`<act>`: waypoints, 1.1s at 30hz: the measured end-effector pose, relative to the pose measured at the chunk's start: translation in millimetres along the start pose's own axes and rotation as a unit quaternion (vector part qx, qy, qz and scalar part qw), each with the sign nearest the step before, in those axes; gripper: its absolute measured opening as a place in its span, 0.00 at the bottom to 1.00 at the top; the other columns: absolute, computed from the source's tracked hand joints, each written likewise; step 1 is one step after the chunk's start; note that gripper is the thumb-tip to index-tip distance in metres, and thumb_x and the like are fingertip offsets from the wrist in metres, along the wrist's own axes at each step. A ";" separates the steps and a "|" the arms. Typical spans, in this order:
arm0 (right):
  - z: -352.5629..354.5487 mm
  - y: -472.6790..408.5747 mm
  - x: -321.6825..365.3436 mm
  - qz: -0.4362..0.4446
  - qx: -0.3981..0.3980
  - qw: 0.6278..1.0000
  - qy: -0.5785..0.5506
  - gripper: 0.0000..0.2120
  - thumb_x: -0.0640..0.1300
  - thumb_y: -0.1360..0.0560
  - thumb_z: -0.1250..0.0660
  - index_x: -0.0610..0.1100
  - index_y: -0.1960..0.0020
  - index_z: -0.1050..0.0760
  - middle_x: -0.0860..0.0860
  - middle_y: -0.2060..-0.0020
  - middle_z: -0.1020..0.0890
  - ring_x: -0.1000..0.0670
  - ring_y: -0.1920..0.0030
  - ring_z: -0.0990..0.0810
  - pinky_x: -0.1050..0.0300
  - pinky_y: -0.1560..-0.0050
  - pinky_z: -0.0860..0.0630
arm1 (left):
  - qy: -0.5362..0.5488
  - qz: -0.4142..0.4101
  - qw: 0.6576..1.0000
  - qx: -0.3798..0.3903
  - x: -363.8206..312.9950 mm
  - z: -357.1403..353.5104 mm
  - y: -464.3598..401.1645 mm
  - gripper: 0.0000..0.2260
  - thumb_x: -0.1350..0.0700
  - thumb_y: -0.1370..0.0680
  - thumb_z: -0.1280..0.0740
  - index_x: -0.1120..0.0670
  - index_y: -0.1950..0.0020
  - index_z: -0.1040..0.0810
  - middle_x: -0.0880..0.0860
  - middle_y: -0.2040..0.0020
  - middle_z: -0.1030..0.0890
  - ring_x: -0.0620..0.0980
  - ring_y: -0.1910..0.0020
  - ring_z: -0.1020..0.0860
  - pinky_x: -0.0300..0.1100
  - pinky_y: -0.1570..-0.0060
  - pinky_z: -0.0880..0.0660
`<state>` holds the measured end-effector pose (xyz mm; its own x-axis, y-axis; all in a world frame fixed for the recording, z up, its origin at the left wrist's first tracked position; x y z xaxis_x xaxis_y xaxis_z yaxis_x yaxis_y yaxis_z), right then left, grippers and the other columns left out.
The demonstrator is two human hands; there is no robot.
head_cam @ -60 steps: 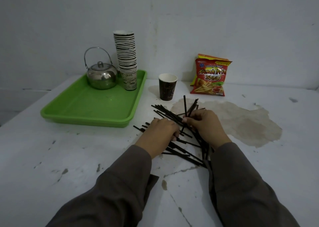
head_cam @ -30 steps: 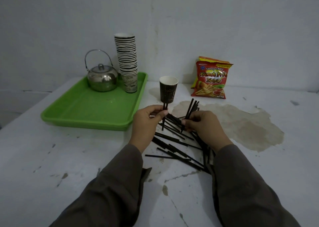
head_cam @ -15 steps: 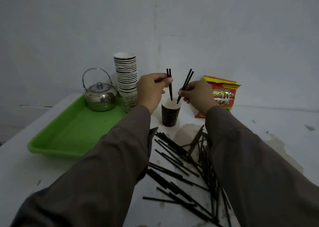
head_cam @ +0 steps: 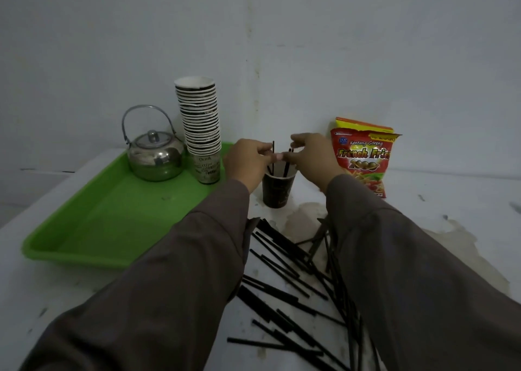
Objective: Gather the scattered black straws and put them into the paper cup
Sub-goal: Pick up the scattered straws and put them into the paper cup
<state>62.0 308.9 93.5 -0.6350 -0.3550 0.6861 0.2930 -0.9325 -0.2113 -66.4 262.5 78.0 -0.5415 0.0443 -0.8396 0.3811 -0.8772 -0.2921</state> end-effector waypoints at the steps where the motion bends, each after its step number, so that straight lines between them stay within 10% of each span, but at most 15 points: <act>1: 2.7 2.5 1.0 0.007 -0.013 1.000 -0.002 0.29 0.44 0.28 0.29 0.41 0.30 0.34 0.43 0.36 0.24 0.44 0.41 0.22 0.49 0.38 0.26 | -0.002 -0.003 1.000 -0.004 -1.9 2.6 1.8 0.19 0.51 0.31 0.27 0.58 0.44 0.21 0.54 0.49 0.16 0.51 0.47 0.20 0.47 0.42 0.26; 10: 29.8 70.2 16.8 0.116 -0.155 0.981 0.006 0.18 0.42 0.28 0.31 0.45 0.39 0.27 0.46 0.46 0.26 0.55 0.60 0.27 0.64 0.54 0.30 | 0.002 -0.126 0.988 -0.091 -34.9 39.6 59.7 0.09 0.53 0.29 0.29 0.48 0.50 0.18 0.47 0.55 0.17 0.43 0.57 0.25 0.26 0.58 0.32; 14: 15.3 114.2 9.4 0.111 -0.064 0.991 0.021 0.08 0.41 0.27 0.32 0.44 0.49 0.21 0.54 0.60 0.23 0.60 0.64 0.28 0.67 0.61 0.29 | 0.003 -0.147 0.989 -0.010 -29.5 32.3 115.7 0.07 0.57 0.30 0.28 0.51 0.53 0.17 0.47 0.59 0.19 0.39 0.60 0.25 0.29 0.57 0.30; 19: -18.8 175.3 -16.5 0.082 0.129 0.982 0.109 0.08 0.43 0.27 0.32 0.45 0.48 0.19 0.49 0.52 0.17 0.54 0.55 0.23 0.69 0.55 0.30 | -0.109 -0.140 0.980 0.093 8.7 23.9 177.3 0.06 0.56 0.28 0.30 0.50 0.52 0.17 0.49 0.55 0.17 0.41 0.57 0.26 0.29 0.58 0.35; 33: -49.2 205.3 -12.9 0.101 0.185 0.946 0.245 0.17 0.44 0.24 0.36 0.41 0.37 0.25 0.43 0.41 0.25 0.44 0.41 0.26 0.56 0.41 0.30 | -0.334 -0.203 0.899 0.199 34.7 7.4 209.7 0.12 0.47 0.24 0.38 0.44 0.43 0.22 0.45 0.43 0.21 0.50 0.44 0.30 0.42 0.51 0.38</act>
<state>95.2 118.7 7.0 -0.7678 -0.5971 0.2324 0.6168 -0.7869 0.0161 -10.8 76.6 -9.0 -0.9549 0.2194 -0.2001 -0.1760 -0.9610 -0.2135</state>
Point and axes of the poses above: each hand's wrist, its own y-axis away from the middle knuckle, its own z-axis out of the back of the hand, x = y × z, the point moved 6 cm from there along -y, towards the middle knuckle
